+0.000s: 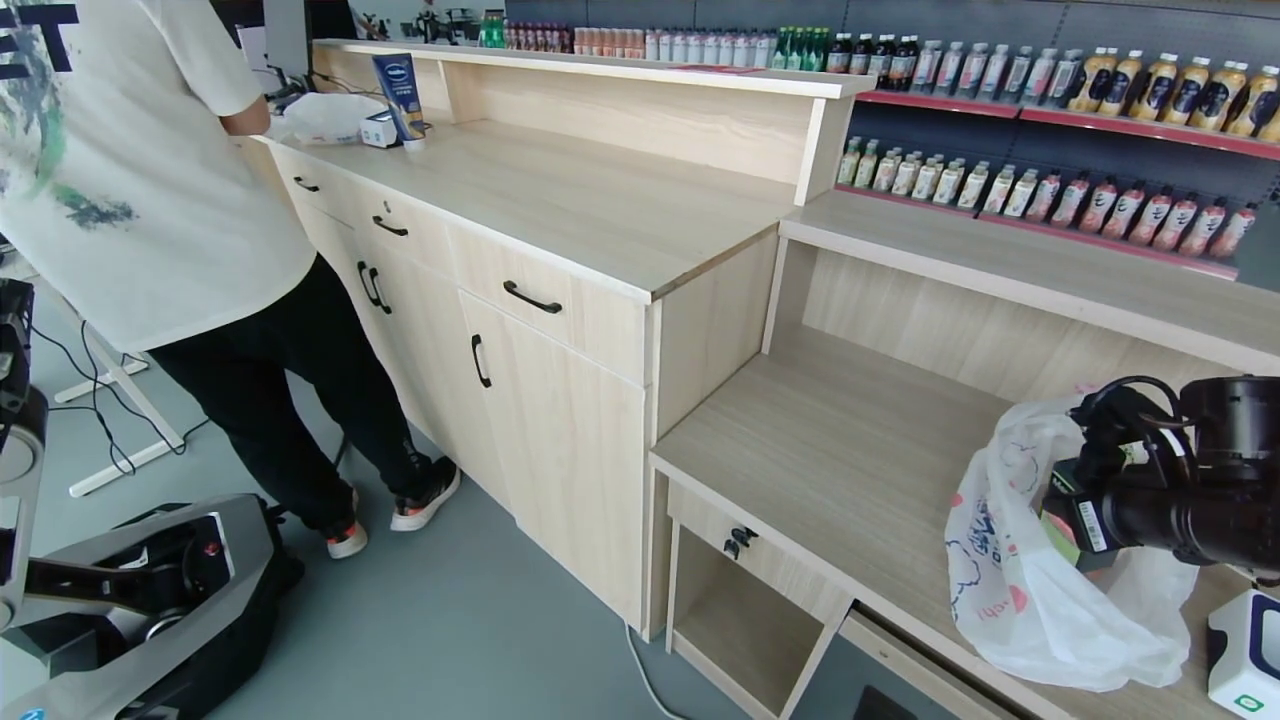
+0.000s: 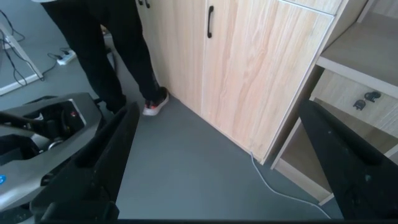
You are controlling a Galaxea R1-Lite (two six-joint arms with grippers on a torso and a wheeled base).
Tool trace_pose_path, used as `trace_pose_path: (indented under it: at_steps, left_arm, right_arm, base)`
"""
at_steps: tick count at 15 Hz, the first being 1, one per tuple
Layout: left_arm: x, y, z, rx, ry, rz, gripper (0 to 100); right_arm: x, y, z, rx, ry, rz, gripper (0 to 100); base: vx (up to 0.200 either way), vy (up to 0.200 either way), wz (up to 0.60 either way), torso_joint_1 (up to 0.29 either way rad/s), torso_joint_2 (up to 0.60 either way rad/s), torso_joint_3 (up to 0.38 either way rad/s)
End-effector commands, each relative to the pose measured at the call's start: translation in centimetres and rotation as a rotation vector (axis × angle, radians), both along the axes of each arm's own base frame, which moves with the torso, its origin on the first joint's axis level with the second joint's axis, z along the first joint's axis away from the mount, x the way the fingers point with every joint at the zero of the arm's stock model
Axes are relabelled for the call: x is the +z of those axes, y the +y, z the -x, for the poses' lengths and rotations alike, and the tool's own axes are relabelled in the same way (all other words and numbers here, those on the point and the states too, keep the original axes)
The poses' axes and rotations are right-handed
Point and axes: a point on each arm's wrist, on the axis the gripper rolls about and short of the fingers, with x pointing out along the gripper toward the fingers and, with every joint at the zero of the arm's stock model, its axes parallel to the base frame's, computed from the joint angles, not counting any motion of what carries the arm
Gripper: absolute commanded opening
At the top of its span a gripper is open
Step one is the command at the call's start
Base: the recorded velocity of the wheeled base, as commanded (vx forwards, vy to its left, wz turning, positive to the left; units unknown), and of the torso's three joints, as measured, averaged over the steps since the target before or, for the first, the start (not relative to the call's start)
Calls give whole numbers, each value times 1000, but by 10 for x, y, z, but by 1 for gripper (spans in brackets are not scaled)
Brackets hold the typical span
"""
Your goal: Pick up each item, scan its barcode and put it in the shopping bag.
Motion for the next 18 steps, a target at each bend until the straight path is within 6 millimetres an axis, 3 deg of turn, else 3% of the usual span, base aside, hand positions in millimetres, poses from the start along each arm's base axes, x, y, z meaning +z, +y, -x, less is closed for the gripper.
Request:
trace_pose_path:
  at_steps: [1, 6, 11, 18]
  left_arm:
    - [0, 0, 0, 0, 0, 0, 100]
    - [0, 0, 0, 0, 0, 0, 100]
    - [0, 0, 0, 0, 0, 0, 100]
    - [0, 0, 0, 0, 0, 0, 100]
  right_arm:
    - [-15, 4, -7, 33, 41, -18, 0]
    - [-34, 7, -13, 70, 80, -38, 0]
    - [-39, 4, -10, 66, 89, -48, 0]
    - [-52, -3, -22, 107, 42, -71, 0]
  base:
    - [0, 0, 0, 0, 0, 0]
    - [0, 0, 0, 0, 0, 0]
    - [0, 0, 0, 0, 0, 0]
    - [0, 0, 0, 0, 0, 0]
